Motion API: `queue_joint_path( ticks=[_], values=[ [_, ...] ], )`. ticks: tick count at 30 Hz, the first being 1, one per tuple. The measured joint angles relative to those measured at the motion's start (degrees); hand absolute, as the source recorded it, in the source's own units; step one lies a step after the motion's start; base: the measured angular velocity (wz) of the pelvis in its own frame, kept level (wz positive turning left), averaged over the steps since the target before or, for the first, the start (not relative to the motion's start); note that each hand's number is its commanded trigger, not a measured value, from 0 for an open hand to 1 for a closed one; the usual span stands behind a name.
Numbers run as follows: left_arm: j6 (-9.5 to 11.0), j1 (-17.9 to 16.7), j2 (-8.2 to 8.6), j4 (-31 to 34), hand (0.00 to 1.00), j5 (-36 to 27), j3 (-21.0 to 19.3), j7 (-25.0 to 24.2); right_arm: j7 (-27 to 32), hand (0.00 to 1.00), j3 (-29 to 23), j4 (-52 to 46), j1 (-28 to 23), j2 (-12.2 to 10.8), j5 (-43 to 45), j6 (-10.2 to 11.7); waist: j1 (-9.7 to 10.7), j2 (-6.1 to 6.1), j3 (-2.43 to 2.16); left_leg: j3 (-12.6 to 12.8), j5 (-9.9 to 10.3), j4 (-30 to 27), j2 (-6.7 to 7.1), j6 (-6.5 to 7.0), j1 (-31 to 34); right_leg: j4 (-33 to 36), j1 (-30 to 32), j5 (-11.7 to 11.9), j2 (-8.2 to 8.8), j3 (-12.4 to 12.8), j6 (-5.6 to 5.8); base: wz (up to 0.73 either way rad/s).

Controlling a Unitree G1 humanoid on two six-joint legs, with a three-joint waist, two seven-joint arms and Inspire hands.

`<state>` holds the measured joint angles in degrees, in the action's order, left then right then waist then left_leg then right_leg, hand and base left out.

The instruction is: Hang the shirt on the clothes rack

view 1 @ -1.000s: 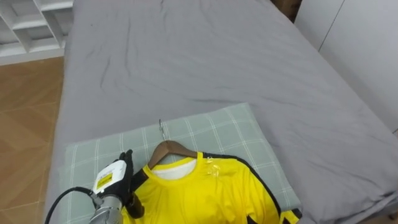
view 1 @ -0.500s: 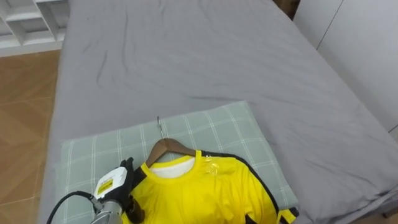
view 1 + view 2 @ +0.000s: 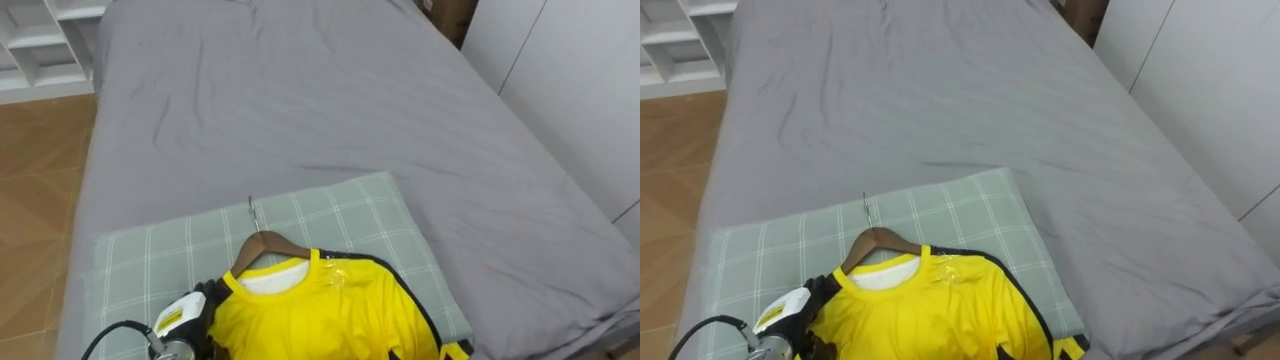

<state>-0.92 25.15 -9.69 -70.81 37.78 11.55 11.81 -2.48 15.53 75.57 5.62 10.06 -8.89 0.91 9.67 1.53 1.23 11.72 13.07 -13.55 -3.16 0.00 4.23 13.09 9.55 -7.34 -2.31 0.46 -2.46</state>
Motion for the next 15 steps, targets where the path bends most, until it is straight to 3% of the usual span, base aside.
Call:
queue_joint_path(
  ticks=[7, 15],
  values=[
    [-0.6, 1.8, -1.44, 0.1, 1.0, 0.0, 0.0, 0.6, 0.4, 0.0, -0.1, 0.0, 0.0, 0.0, 0.3, -0.7, 0.0, -0.24, -0.08, 0.0, 0.0, 0.2, -0.02, -0.01, -0.1, -0.3, -0.1, 0.0, -0.04, 0.0, 0.0, 0.0],
    [-1.7, 1.7, -0.92, 0.0, 1.0, 0.0, 0.0, 0.5, 0.4, 0.0, -0.1, 0.0, 0.2, 0.0, 0.3, -1.0, 0.0, -0.36, 0.04, 0.0, 0.0, 0.8, -0.05, -0.03, -0.6, -0.5, -0.4, 0.0, -0.1, -0.1, 0.0, 0.0]
  ],
)
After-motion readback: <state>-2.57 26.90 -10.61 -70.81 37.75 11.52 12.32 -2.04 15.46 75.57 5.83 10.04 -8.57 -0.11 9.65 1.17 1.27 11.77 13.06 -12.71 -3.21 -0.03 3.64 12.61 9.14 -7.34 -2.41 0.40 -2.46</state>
